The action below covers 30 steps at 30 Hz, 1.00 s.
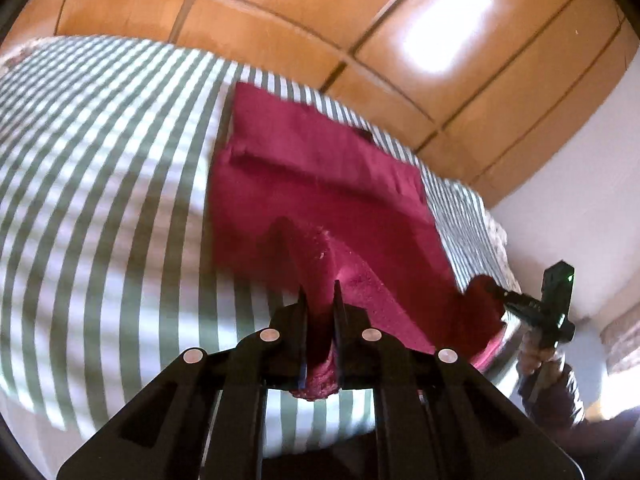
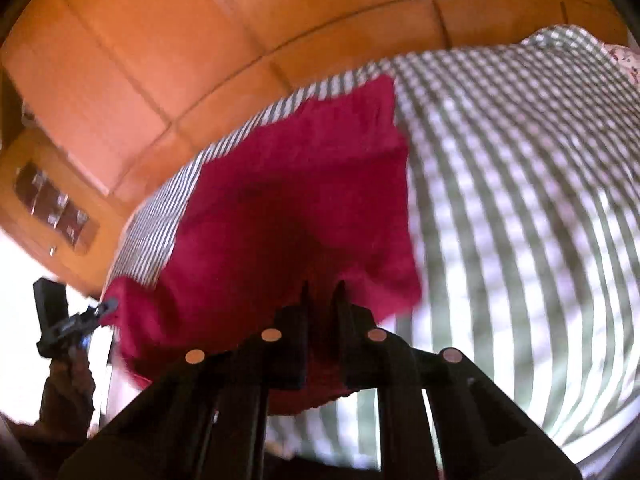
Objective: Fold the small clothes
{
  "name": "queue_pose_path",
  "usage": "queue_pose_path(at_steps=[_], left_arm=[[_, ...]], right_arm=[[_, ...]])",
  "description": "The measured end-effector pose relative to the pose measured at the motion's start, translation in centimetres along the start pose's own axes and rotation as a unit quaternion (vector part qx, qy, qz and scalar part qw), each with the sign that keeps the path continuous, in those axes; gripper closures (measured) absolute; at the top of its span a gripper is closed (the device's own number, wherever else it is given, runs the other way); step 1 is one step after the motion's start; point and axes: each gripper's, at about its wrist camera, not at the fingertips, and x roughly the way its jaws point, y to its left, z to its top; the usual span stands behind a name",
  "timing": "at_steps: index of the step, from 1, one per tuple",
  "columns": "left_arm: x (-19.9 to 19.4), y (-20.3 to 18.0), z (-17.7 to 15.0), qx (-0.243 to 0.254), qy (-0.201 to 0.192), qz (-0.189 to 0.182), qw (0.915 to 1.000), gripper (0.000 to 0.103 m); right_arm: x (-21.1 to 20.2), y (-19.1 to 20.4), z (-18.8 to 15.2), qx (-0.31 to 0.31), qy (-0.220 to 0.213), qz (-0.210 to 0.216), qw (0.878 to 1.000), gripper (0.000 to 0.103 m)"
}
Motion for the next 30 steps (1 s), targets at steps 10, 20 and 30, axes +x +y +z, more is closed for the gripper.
queue_pose_path(at_steps=[10, 20, 30], left_arm=[[2.9, 3.5, 6.5, -0.107, -0.070, 0.069, 0.9894, 0.025], [3.4, 4.8, -0.4, -0.095, -0.019, 0.147, 0.9844, 0.025], [4.4, 3.0, -0.5, -0.022, 0.013, 0.226, 0.9738, 0.018]], right_arm=[[0.5, -3.1, 3.7, 0.085, -0.071, 0.010, 0.994, 0.008], [-0.8, -2.3, -5.2, -0.021, -0.016, -0.065, 0.998, 0.008], [1.5, -0.6, -4.4, -0.066, -0.044, -0.072, 0.994, 0.017]])
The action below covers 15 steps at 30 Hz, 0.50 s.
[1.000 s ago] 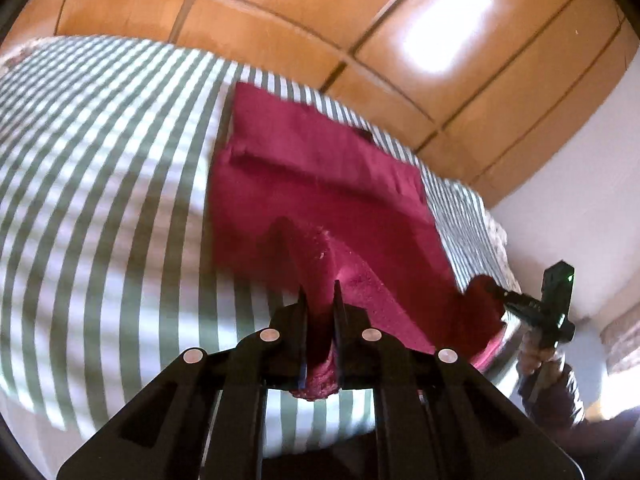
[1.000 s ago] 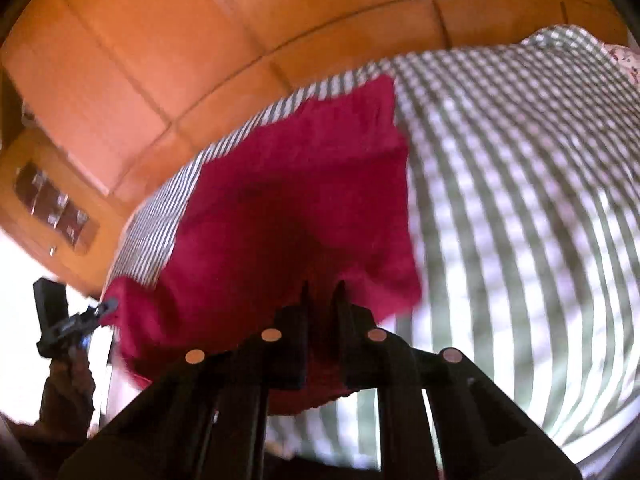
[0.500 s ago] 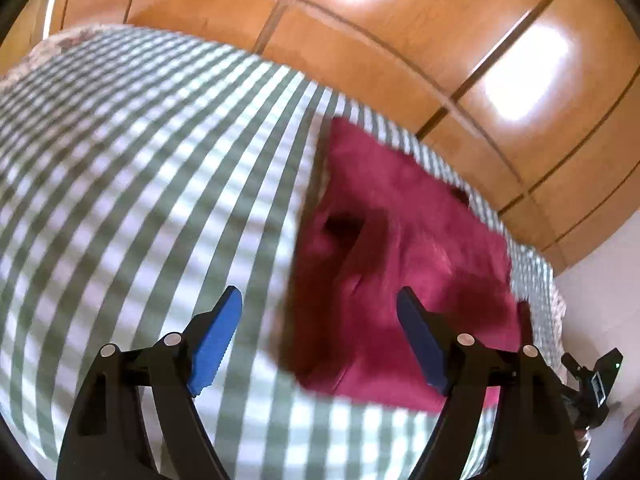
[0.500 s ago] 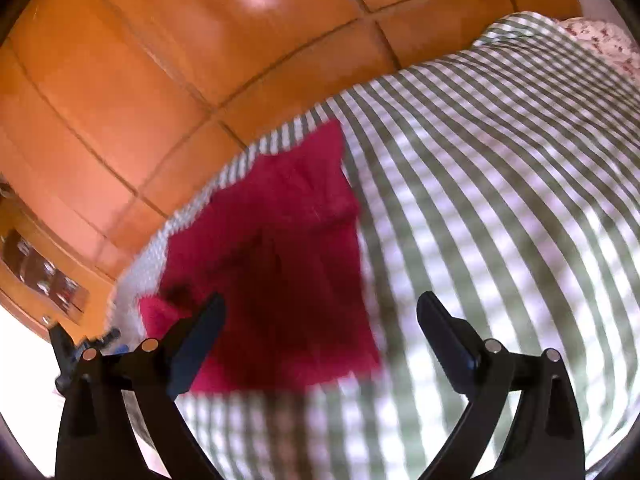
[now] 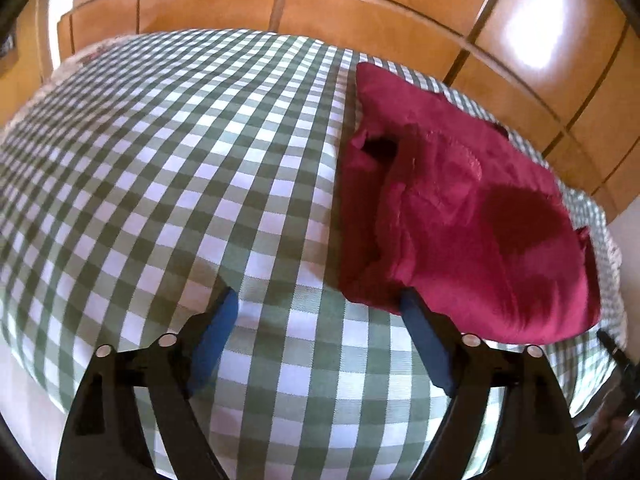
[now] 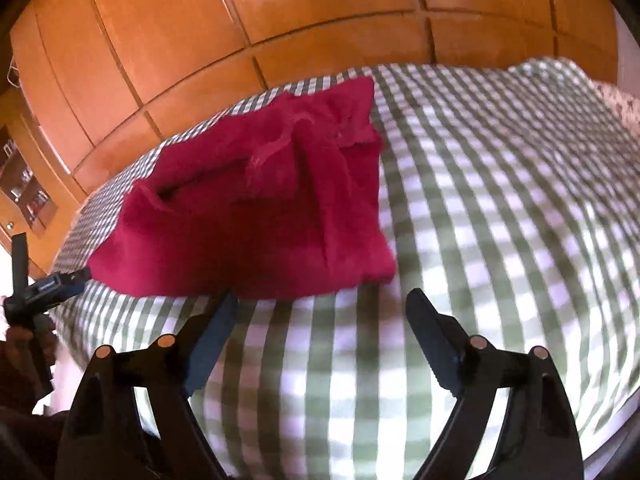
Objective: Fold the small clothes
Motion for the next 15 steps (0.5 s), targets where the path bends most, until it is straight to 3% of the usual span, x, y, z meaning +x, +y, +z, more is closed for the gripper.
queue_pose_path(at_steps=[9, 15], left_arm=[[-0.1, -0.3, 0.0, 0.016, 0.004, 0.022, 0.9996, 0.015], [-1.6, -0.7, -0.4, 0.045, -0.032, 0.024, 0.9982, 0.015]], right_arm=[[3.1, -1.2, 1.4, 0.019, -0.003, 0.021, 1.000, 0.017], [4.0, -1.3, 1.1, 0.010, 0.000, 0.026, 1.000, 0.017]])
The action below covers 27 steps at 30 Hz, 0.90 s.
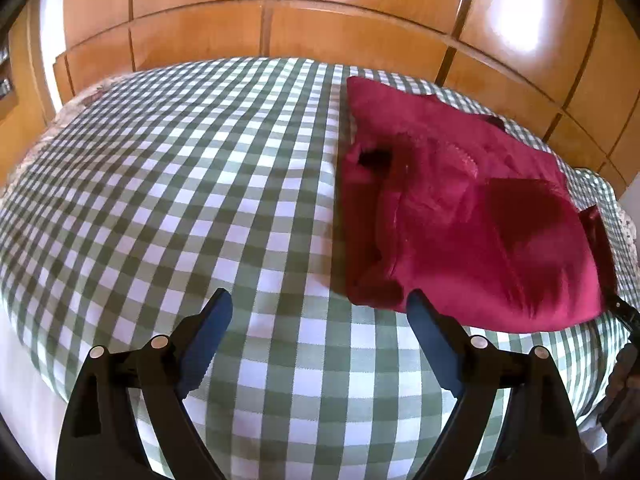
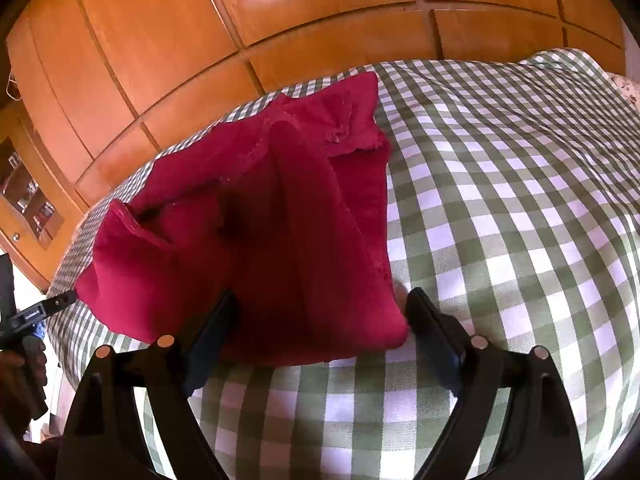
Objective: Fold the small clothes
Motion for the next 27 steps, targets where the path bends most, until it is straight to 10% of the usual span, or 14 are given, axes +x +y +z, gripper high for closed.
queue_pose_path(at_steps=[15, 20, 27], left_arm=[[0.3, 0.0, 0.0, 0.012, -0.032, -0.093, 0.9951, 0.015], [2.0, -2.0, 0.0, 0.043, 0.003, -0.111, 0.9929, 0.076], [0.3, -2.3, -0.9, 0.051, 0.000, -0.128, 0.9904, 0.087]], right_arm=[[-0.1, 0.1, 1.3, 0.013, 0.007, -0.009, 1.000, 0.036], [-0.2, 0.4, 1.6, 0.009, 0.022, -0.042, 0.999, 0.086], [-4.4, 1.5, 1.1, -0.001, 0.008, -0.031, 0.999, 0.091]])
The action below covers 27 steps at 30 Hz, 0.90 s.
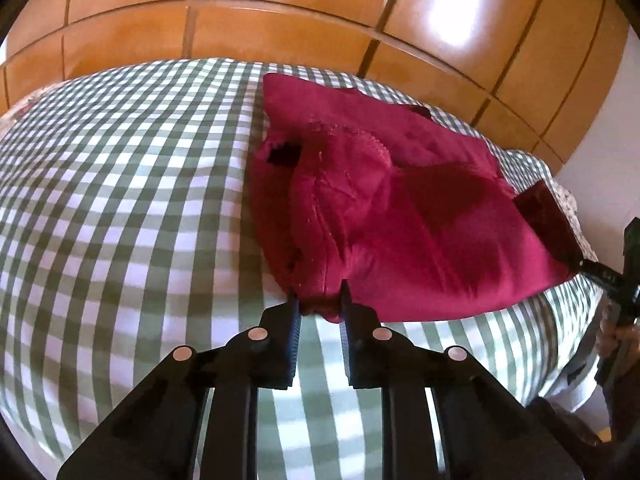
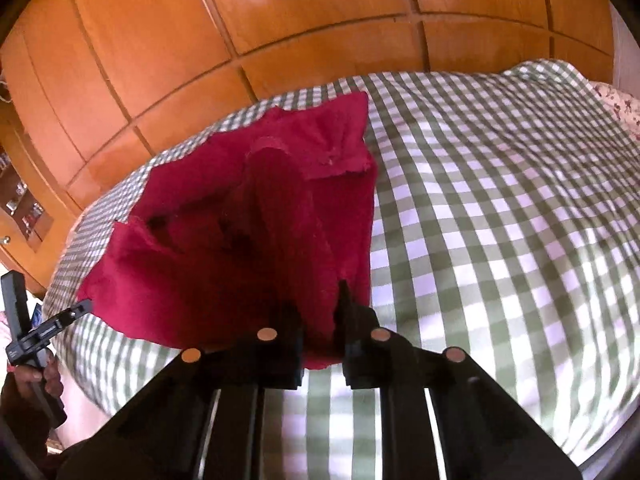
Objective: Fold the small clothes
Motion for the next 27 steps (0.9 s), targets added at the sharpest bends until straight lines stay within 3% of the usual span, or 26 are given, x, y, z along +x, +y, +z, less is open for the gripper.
queue_pose_path(at_steps=[6, 12, 13, 15, 16, 18, 20, 24, 27], left_arm=[[-2.3, -0.8, -3.3, -0.001, 0.025, -0.021, 0.9995, 0.087], [-4.6, -1.7, -6.2, 0.012, 0.052, -0.019, 0.9984, 0.084], [-5.1, -1.8, -6.1, 0.017, 0.050, -0.010, 0.9985, 0.080], [-5.8, -1.4, -5.7, 0.011, 0.041, -0.010, 0.9991, 0.054], [-6.2, -1.0, -5.2, 0.002, 0.031, -0.010, 0.9995, 0.032], [-6.8, -0.3, -4.0, -0.012, 0.005, -0.005, 0.9999, 0.029], [-6.7, -0.4, -2.6, -0.004, -0.002, -0.008, 1.0000, 0.029], [-5.7, -1.6, -0.1, 0.037, -0.013, -0.032, 0.9987, 0.029], [-3.8, -2.0, 1.4, 0.054, 0.001, -0.043, 0.9976, 0.027]], right_arm=[[-2.6, -1.5, -3.4, 0.011, 0.024, 0.015, 1.000, 0.091], [-3.6, -2.6, -7.1, 0.011, 0.061, 0.020, 0.998, 0.090], [-3.7, -2.6, -6.9, 0.012, 0.059, 0.016, 0.998, 0.085], [-4.1, -2.8, -6.6, 0.014, 0.049, 0.016, 0.999, 0.073], [-4.3, -2.8, -6.1, 0.010, 0.038, 0.012, 0.999, 0.070], [-4.5, -2.6, -5.0, 0.003, 0.021, 0.006, 1.000, 0.069], [-4.5, -2.3, -4.2, -0.006, 0.008, -0.002, 1.000, 0.058], [-3.2, -1.1, -2.5, -0.035, 0.002, -0.003, 0.999, 0.057], [-1.8, -0.1, -1.6, -0.052, 0.008, -0.005, 0.999, 0.057]])
